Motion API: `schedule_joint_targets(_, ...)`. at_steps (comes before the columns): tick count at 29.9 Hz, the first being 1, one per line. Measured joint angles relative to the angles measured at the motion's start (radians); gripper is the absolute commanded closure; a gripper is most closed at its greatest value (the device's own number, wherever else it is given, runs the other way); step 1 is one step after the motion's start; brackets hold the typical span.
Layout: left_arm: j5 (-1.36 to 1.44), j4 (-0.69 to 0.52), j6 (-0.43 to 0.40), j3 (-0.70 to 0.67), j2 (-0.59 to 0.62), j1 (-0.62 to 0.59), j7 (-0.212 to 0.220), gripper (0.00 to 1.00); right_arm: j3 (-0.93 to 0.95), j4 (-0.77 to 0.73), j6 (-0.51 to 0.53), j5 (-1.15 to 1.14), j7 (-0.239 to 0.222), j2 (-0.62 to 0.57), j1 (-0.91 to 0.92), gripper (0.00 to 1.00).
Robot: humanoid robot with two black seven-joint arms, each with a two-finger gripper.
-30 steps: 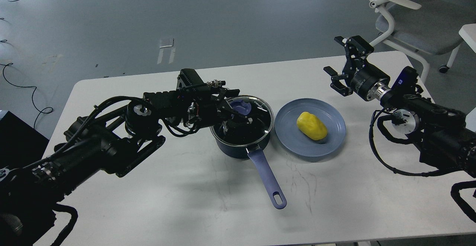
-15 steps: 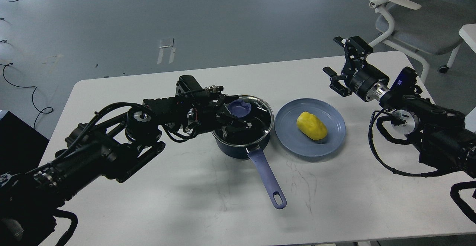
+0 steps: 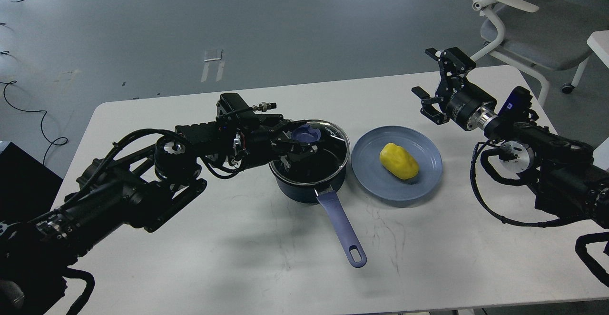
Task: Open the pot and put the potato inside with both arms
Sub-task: 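Grasp the blue knob of the glass lid with the left gripper, then lift the lid off the saucepan and carry it toward the left arm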
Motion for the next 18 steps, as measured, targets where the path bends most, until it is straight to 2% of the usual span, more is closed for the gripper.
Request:
schedule_joint_targets(4,-0.034,-0.047,0.005,-0.001,0.058,-0.040,0.000,0.84,0.000,0.000,0.000,0.000,0.000,0.000,0.000,0.00)
schedule_joint_targets(10,-0.095,-0.129,0.021,0.003,0.233,-0.128,0.000,0.84,0.001,0.000,0.000,0.000,0.000,-0.003,0.003,0.00)
schedule_joint_targets(15,-0.100,-0.158,0.089,0.032,0.400,-0.105,0.000,0.84,0.001,0.000,0.000,0.000,0.000,-0.004,0.003,0.00)
schedule_joint_targets(18,-0.102,-0.156,0.159,0.082,0.478,-0.056,0.000,0.84,0.001,0.000,0.000,0.000,0.000,-0.005,0.003,0.00)
